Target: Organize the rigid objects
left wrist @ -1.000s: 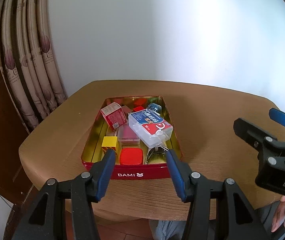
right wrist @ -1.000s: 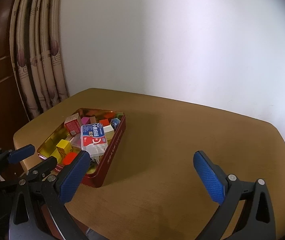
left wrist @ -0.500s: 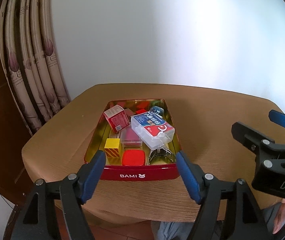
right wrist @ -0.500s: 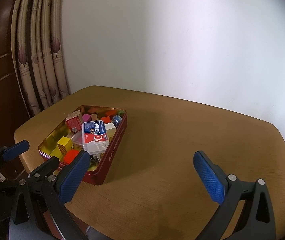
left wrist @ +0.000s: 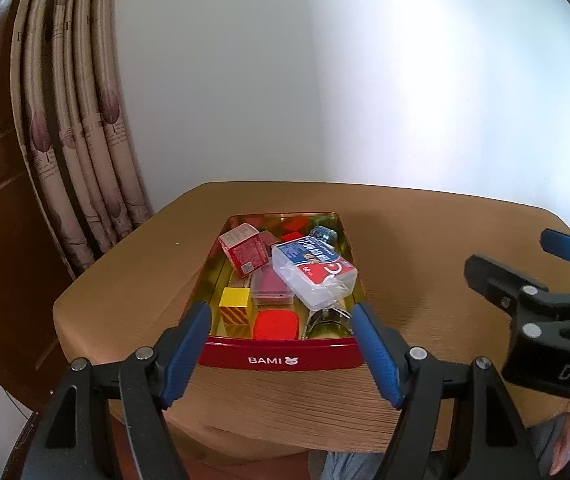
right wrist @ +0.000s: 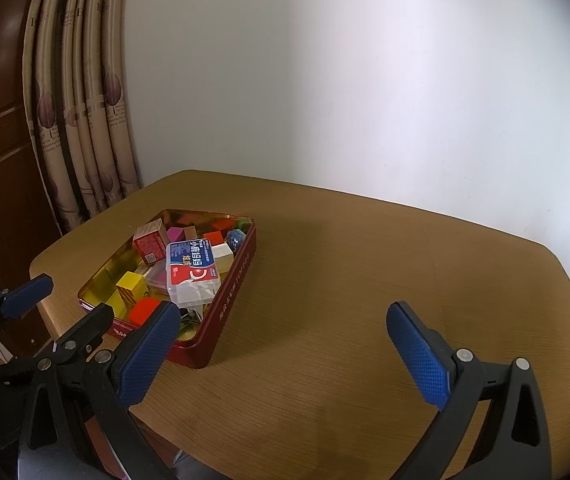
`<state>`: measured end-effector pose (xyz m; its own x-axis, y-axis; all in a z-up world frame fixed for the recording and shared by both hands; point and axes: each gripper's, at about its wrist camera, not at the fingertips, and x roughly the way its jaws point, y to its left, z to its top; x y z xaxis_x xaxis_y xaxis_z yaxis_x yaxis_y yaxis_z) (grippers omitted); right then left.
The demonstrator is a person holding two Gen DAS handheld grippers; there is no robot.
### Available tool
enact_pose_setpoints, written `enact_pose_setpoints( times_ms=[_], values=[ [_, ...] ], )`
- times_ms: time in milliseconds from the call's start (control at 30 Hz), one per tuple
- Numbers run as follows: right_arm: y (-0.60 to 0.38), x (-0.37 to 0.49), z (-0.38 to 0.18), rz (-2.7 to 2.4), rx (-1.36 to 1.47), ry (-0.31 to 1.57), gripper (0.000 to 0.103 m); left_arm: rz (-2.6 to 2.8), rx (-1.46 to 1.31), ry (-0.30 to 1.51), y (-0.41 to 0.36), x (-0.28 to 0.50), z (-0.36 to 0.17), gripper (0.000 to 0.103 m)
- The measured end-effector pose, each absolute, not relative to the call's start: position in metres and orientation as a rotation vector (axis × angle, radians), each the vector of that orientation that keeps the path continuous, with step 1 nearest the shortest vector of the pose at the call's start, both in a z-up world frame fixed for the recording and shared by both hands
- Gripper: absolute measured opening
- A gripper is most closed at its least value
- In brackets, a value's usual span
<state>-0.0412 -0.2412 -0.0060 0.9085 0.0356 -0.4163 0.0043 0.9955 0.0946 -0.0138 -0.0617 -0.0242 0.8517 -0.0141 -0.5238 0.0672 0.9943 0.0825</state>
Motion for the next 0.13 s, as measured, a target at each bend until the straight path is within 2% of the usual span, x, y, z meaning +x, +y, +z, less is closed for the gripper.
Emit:
enact_pose_setpoints(
  times_ms=[133],
  values=[
    [-0.2435, -0.0409, -0.0049, 0.01, 0.099, 0.424, 0.102, -0.108, 0.075, 0.583, -0.0617, -0.0116, -0.0232, 0.075]
  ],
)
